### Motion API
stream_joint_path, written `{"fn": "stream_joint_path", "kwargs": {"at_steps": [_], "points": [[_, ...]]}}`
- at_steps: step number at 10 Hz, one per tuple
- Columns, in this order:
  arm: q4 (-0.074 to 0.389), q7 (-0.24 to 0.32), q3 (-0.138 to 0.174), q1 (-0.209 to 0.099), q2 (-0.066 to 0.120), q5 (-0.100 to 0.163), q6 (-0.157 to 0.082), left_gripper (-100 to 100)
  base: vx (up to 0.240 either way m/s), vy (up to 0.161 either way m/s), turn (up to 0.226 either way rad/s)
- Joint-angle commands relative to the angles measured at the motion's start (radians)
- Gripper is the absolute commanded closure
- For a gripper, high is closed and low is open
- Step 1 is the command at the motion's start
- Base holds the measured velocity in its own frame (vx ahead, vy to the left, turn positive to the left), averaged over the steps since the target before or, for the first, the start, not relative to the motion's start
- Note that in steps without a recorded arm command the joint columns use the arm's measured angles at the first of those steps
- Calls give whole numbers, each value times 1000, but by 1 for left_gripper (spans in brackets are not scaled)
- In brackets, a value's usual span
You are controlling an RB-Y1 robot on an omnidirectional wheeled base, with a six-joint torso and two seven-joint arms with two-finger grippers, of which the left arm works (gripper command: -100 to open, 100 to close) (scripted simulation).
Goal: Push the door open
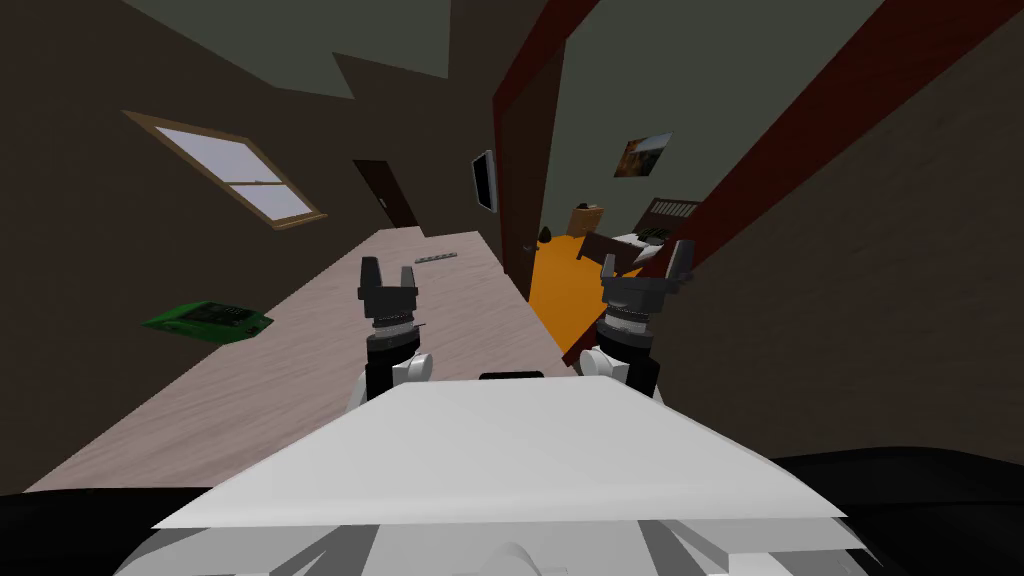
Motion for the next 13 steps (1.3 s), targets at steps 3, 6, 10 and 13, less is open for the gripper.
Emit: {"fn": "stream_joint_path", "kwargs": {"at_steps": [3, 6, 10, 13], "points": [[67, -9, -29, -26, 24, 15, -9, -100, 124, 22, -96], [119, -16, -52, -47, 39, 26, -16, -100, 138, 40, -76], [207, -28, -90, -81, 57, 46, -28, -100, 149, 34, -97], [257, -35, -112, -101, 66, 57, -35, -100, 132, 40, -74]]}}
